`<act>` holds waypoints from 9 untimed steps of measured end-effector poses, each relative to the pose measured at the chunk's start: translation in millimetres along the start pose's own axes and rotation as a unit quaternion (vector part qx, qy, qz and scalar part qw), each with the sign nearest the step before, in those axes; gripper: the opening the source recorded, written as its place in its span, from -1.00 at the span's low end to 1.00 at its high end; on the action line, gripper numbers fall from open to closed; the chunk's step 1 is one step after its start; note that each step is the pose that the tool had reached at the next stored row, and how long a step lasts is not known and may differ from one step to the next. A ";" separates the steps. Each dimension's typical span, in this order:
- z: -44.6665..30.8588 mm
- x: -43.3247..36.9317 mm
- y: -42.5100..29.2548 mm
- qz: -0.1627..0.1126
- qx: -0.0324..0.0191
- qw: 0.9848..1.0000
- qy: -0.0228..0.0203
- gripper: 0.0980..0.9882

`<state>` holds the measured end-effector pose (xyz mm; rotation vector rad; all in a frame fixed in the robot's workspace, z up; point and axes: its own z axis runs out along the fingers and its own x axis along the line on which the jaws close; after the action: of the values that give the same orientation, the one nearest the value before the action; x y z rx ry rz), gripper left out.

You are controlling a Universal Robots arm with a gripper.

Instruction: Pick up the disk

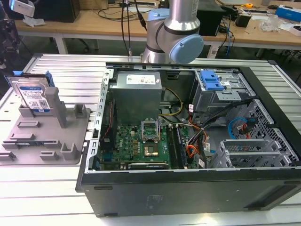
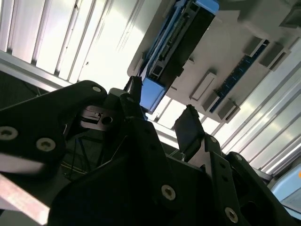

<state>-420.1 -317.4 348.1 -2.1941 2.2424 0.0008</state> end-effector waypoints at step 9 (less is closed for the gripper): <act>12.3 0.0 0.0 0.000 0.000 1.000 0.000 0.03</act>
<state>-420.1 -317.4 335.8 -2.1942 2.2424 0.0008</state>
